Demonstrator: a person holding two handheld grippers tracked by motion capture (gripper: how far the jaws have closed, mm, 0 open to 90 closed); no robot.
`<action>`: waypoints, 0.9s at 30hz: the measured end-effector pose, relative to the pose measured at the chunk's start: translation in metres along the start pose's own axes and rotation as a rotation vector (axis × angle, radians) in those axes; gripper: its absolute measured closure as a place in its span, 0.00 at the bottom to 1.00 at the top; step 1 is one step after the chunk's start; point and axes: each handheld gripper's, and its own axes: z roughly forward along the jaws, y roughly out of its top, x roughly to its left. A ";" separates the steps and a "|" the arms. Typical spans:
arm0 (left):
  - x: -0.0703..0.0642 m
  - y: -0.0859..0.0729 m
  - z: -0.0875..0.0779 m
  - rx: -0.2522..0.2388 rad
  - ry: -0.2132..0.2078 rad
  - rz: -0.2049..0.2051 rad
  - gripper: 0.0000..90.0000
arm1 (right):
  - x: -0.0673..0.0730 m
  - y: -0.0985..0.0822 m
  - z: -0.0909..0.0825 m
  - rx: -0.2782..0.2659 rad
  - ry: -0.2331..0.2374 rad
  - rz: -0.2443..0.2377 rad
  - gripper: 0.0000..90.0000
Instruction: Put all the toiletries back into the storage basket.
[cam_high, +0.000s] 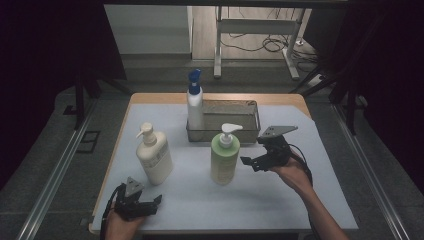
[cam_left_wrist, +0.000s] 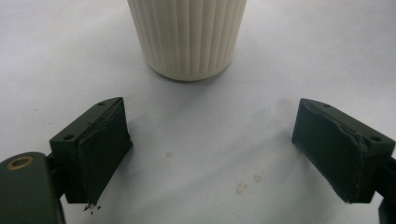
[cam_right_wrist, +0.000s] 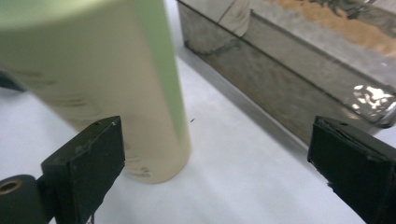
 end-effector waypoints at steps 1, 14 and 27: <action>0.000 0.000 0.000 0.000 0.000 0.000 0.12 | 0.002 -0.001 0.000 -0.004 0.005 -0.003 0.02; 0.000 0.000 0.000 0.000 0.000 0.004 0.12 | 0.025 -0.002 0.012 -0.014 0.086 -0.029 0.00; 0.000 0.000 0.000 0.000 0.000 0.005 0.12 | 0.044 0.013 0.032 -0.032 0.091 -0.064 0.00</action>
